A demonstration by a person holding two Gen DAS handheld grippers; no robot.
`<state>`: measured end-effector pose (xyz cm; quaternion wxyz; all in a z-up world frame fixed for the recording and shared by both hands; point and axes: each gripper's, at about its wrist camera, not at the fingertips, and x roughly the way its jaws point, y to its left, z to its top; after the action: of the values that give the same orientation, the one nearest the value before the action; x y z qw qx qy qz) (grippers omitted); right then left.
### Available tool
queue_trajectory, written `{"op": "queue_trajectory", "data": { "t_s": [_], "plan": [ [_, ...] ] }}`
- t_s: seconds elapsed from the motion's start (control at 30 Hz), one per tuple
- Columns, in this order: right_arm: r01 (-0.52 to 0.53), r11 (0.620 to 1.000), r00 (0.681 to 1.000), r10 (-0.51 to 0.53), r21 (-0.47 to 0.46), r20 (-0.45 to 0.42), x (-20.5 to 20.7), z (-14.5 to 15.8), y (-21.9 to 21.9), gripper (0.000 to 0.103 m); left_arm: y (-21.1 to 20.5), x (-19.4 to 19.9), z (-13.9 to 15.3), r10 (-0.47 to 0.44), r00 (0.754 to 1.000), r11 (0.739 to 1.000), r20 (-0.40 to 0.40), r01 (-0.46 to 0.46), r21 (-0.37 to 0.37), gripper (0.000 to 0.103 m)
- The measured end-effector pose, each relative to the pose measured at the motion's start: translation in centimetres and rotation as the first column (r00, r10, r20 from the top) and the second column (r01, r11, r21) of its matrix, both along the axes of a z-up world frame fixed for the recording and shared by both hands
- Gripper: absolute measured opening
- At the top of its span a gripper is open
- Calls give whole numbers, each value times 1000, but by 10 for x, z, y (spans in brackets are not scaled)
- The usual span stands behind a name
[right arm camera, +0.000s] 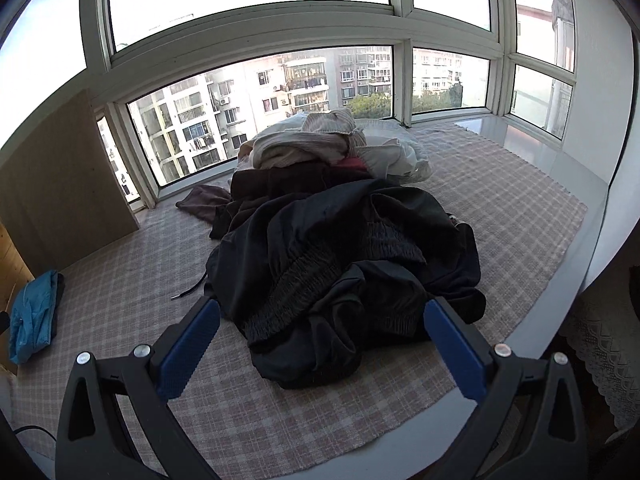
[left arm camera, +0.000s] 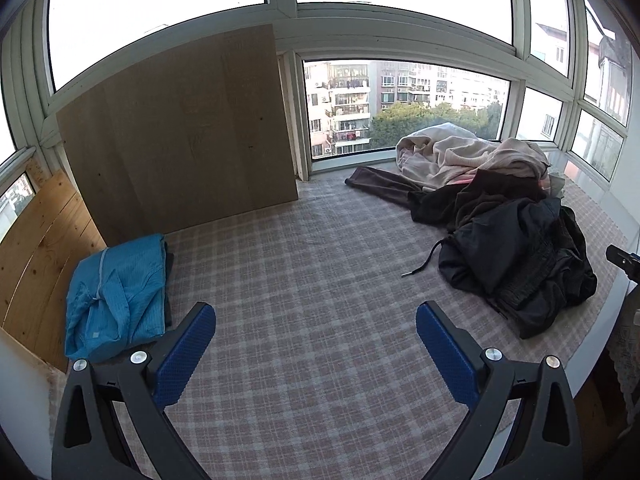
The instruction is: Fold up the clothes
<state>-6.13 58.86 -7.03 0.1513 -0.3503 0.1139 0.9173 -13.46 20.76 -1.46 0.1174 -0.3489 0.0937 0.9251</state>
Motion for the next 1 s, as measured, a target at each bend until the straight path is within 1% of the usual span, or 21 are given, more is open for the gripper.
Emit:
{"op": "queue_trajectory", "data": {
  "t_s": [0.03,0.13,0.2,0.27,0.4,0.47,0.53,0.67,0.77,0.87,0.93,1.0],
  "plan": [
    [-12,1000,1000,12,-6,2,-6,3,13,103,10,-4,2,2,1000,1000,-2,-2,0,100],
    [-36,999,999,36,14,-22,-23,13,45,103,40,-17,11,8,1000,1000,-18,-8,-4,99],
    [-53,998,997,54,22,-47,-35,20,64,103,57,-26,18,9,999,1000,-34,-9,-5,97],
    [-74,997,995,75,24,-70,-47,26,81,103,74,-33,24,5,999,1000,-47,-5,-2,97],
    [-104,986,988,118,133,-100,-72,37,104,103,108,-49,36,-2,997,1000,-73,3,3,98],
    [-123,980,984,140,157,-106,-83,40,113,103,121,-56,38,-2,997,1000,-75,2,9,98],
    [-142,982,982,156,124,-110,-94,40,125,103,132,-65,35,-11,998,1000,-60,12,13,98],
    [-168,984,982,172,58,-81,-116,30,147,103,149,-81,25,-35,999,999,-30,35,6,98],
    [-134,989,986,139,67,-88,-124,20,159,103,163,-93,17,-58,998,998,-21,58,-11,97],
    [-114,992,990,118,55,-78,-135,11,174,103,173,-104,7,-79,997,996,-3,79,-28,98],
    [-85,996,994,88,38,-71,-144,7,186,102,175,-110,1,-91,996,996,22,91,-10,98],
    [-83,997,994,83,5,-73,-149,3,193,102,175,-115,-7,-90,994,996,53,90,11,98]
  ]
}}
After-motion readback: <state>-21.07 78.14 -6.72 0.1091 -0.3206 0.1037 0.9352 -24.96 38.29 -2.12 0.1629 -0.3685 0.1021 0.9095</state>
